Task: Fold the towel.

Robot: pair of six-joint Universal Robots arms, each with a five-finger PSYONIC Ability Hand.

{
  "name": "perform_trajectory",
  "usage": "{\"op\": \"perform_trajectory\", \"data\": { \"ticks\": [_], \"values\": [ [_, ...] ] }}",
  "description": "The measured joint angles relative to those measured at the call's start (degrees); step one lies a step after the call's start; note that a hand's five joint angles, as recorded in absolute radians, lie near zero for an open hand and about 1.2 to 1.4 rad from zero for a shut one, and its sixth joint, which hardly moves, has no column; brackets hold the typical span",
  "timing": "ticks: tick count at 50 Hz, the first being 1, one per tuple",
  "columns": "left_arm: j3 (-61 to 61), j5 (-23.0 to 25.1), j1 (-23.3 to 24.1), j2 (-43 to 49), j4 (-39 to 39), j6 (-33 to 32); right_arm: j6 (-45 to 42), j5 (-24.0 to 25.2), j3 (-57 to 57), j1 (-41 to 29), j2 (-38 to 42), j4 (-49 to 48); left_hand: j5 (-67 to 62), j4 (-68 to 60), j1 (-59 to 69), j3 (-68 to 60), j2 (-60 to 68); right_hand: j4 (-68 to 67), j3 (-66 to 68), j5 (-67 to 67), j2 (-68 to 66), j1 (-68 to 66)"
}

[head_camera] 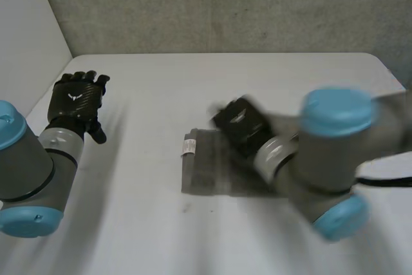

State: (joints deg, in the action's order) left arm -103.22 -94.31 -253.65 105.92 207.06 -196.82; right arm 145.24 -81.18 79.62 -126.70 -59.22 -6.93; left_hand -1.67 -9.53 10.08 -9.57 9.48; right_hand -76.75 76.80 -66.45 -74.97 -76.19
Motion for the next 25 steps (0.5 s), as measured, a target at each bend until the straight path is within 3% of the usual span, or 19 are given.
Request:
{"op": "perform_trajectory", "data": {
  "ticks": [3,8,12,15,25],
  "values": [
    [-0.26,0.01,0.08,0.04,0.23,-0.09,-0.69,-0.35,-0.84,-4.98,4.49,0.13,0.0,0.0,0.0,0.0,0.0,0.0,0.0,0.0,0.0,0.0],
    [-0.5,0.0,0.24,0.08,0.54,-0.24,-1.19,-0.48,-0.9,-7.57,6.58,0.35,0.0,0.0,0.0,0.0,0.0,2.5,-3.31,2.61,3.2,3.31],
    [-0.59,0.0,0.39,0.12,0.87,-0.31,0.58,-0.18,0.52,-6.98,3.42,0.04,0.0,0.0,0.0,0.0,0.0,41.9,-41.51,43.76,43.6,43.11],
    [-0.59,0.0,0.46,0.15,1.07,-0.35,3.23,0.04,2.27,-4.81,0.13,-0.38,0.0,0.0,0.0,0.0,0.0,60.61,-60.66,62.65,59.61,60.34],
    [-0.63,0.0,0.55,0.25,1.19,-0.41,10.96,-0.05,11.6,8.2,-9.35,-0.52,0.0,0.0,0.0,0.0,0.0,62.34,-62.86,63.5,60.83,62.8]
  ]
}}
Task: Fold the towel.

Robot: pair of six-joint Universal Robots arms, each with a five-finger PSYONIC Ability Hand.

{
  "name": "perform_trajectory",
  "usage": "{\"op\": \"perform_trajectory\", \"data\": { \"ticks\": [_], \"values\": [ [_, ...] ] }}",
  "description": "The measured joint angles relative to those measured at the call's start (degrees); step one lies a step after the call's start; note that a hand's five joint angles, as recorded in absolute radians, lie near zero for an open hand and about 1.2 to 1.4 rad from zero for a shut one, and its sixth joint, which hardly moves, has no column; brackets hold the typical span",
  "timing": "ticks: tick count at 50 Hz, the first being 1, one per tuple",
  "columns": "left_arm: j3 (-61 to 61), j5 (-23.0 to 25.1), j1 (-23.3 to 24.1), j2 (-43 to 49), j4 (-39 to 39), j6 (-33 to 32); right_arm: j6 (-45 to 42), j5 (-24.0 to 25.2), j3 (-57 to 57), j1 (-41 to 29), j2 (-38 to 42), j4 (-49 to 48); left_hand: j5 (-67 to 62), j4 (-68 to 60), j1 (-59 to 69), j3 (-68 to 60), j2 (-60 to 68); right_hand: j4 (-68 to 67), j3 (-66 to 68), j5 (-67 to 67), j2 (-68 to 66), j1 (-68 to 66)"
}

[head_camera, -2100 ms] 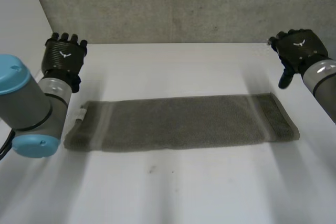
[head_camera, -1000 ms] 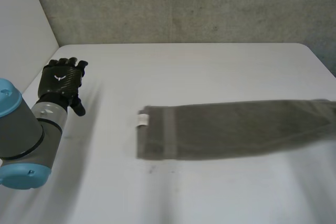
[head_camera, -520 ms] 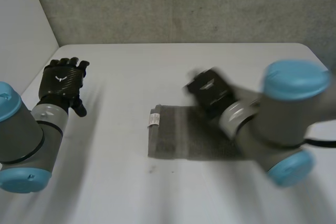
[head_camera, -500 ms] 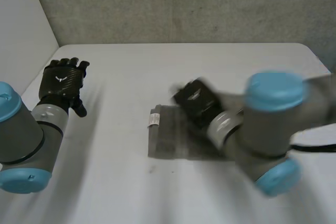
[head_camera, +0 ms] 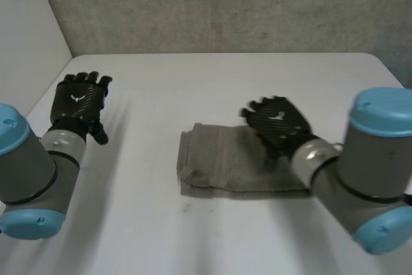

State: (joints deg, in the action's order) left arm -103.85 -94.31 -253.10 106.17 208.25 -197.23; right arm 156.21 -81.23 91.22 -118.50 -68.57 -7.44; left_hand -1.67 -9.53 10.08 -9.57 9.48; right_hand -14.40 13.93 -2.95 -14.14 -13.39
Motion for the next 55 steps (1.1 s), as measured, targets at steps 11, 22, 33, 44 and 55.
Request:
{"op": "perform_trajectory", "data": {
  "ticks": [11,22,33,44,55],
  "values": [
    [-0.04,0.0,1.01,0.3,-0.01,-0.04,-5.53,0.33,13.99,15.29,-0.32,-2.39,0.0,0.0,0.0,0.0,0.0,-30.18,31.75,-32.22,-31.97,-31.94],
    [-0.05,-0.13,1.87,0.27,-0.06,-0.09,-15.64,-2.56,11.57,13.35,1.09,-8.95,0.0,0.0,0.0,0.0,0.0,-62.39,62.56,-62.94,-59.43,-61.09],
    [-0.2,-0.37,2.77,-0.93,-0.39,-0.08,-16.47,-1.4,-3.19,-10.52,8.76,-8.31,0.0,0.0,0.0,0.0,0.0,-62.4,62.56,-62.87,-60.52,-61.21],
    [1.76,-0.35,5.51,-3.88,-0.94,0.32,-15.5,2.71,-7.76,-18.08,13.86,-0.82,0.0,0.0,0.0,0.0,0.0,-47.81,48.08,-49.25,-47.71,-48.67],
    [8.58,-0.5,10.71,-3.44,-2.98,0.65,1.84,5.5,-2.43,-8.99,3.05,-2.6,0.0,0.0,0.0,0.01,-0.01,0.0,-0.1,0.0,-0.07,-0.19]
  ]
}}
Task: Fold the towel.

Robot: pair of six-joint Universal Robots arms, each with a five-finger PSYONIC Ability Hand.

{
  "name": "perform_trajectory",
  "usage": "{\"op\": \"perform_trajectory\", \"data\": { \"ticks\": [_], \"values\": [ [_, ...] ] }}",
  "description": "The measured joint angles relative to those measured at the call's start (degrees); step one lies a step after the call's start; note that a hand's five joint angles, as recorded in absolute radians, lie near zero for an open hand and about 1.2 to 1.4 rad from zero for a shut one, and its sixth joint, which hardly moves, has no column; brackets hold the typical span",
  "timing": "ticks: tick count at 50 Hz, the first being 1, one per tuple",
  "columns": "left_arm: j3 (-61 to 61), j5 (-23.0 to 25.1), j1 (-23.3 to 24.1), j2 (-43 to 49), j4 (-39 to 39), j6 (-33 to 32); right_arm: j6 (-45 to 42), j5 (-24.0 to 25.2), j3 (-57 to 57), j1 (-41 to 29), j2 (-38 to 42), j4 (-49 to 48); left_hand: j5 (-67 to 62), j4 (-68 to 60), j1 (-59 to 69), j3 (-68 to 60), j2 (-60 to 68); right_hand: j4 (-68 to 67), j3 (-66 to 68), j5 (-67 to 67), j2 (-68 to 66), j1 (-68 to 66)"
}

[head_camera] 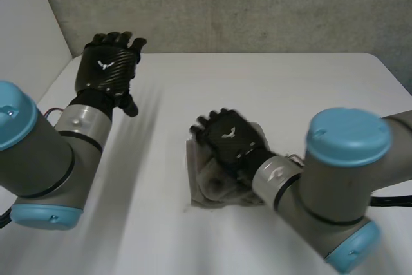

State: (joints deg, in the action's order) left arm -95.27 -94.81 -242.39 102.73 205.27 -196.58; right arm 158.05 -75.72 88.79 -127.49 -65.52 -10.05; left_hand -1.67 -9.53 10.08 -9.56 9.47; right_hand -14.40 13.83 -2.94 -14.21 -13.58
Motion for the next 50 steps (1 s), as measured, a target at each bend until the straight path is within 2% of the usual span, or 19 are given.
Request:
{"op": "perform_trajectory", "data": {
  "ticks": [6,16,22,30,34,39,47,50],
  "values": [
    [4.05,-0.45,5.15,3.3,-2.38,1.99,7.62,-0.15,1.62,5.78,-3.2,3.33,0.0,0.0,0.0,0.0,0.0,0.0,0.0,0.0,0.0,0.16],
    [10.43,-2.3,13.71,14.7,-9.22,13.05,14.55,0.04,3.62,15.63,-5.13,5.32,0.0,-0.2,0.0,-0.15,0.31,0.0,0.0,0.0,0.0,0.18],
    [13.42,-4.1,14.96,21.65,-14.98,18.46,14.63,0.5,1.78,16.0,-0.69,7.04,0.0,-0.21,0.0,-0.15,0.32,0.0,0.0,0.0,0.0,0.18],
    [14.19,-5.92,14.14,26.44,-19.76,20.12,12.49,0.48,-3.89,14.19,8.27,9.15,0.0,-0.07,0.0,-0.03,0.21,0.0,0.0,0.0,0.0,0.18],
    [13.99,-5.89,13.86,26.39,-20.38,19.83,10.14,0.08,-6.35,13.38,11.24,10.39,0.0,-0.06,0.0,-0.02,0.15,0.0,0.0,0.0,0.0,0.24],
    [14.4,-5.82,13.64,24.08,-20.89,19.38,8.16,-0.16,-7.99,12.86,10.58,11.94,0.0,-0.05,0.0,-0.01,0.09,0.0,0.0,0.0,0.0,0.41],
    [15.98,-5.79,11.94,13.86,-22.99,19.08,8.35,-0.76,-9.07,13.09,-1.27,12.42,0.0,0.0,0.0,0.0,0.03,0.0,0.0,0.0,0.0,0.41],
    [16.96,-5.92,9.99,7.93,-23.93,19.03,9.68,-2.75,-9.74,13.55,-7.33,12.24,0.0,0.0,0.0,0.0,0.02,0.0,0.0,0.0,0.0,0.41]
  ]
}}
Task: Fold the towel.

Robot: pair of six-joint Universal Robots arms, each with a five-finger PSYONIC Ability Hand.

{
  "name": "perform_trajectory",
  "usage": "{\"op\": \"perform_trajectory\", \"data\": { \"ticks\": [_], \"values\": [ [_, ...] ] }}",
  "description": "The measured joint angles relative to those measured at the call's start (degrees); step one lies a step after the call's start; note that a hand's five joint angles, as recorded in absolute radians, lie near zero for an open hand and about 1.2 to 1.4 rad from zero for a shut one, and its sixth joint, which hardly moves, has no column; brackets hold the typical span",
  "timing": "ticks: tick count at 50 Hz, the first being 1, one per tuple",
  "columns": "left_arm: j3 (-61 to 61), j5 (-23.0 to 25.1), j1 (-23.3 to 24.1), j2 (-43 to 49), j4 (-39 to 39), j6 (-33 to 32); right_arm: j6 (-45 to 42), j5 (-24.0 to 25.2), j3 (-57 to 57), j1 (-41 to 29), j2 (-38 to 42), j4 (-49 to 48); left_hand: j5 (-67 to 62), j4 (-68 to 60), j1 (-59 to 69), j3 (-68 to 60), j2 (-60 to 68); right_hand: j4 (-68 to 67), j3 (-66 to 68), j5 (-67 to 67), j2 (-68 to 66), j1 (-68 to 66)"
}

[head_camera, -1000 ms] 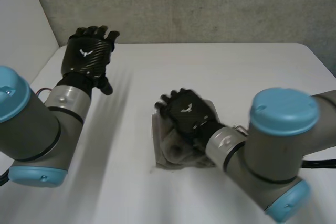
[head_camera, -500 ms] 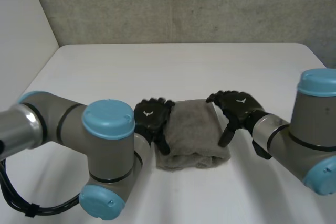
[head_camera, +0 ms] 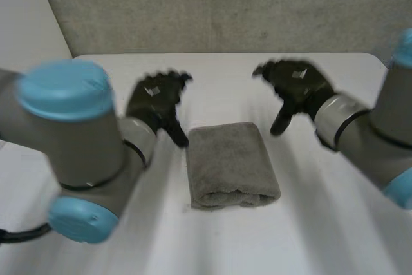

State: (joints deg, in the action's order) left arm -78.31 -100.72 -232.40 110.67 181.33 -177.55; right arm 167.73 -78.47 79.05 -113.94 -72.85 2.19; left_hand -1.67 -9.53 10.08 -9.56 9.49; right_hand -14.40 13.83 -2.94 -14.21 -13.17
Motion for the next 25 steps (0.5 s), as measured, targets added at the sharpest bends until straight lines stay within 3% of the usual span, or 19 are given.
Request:
{"op": "perform_trajectory", "data": {
  "ticks": [11,17,25],
  "values": [
    [4.06,0.24,-11.57,-14.73,-4.41,-0.83,2.42,-12.64,-3.64,3.84,-8.38,2.31,0.0,0.0,0.0,0.01,0.02,0.0,0.0,0.0,0.0,0.0],
    [4.9,0.4,-14.93,-16.45,-6.4,-1.76,2.39,-14.16,-5.31,4.2,-8.23,5.59,0.0,0.01,0.0,0.01,-0.01,0.0,0.0,0.0,0.0,0.0],
    [4.01,0.4,-14.28,-16.99,-6.54,-1.9,2.23,-13.41,-5.12,3.71,-8.08,6.26,0.0,0.01,0.0,0.02,-0.02,0.0,0.0,0.0,0.0,0.0]
  ]
}}
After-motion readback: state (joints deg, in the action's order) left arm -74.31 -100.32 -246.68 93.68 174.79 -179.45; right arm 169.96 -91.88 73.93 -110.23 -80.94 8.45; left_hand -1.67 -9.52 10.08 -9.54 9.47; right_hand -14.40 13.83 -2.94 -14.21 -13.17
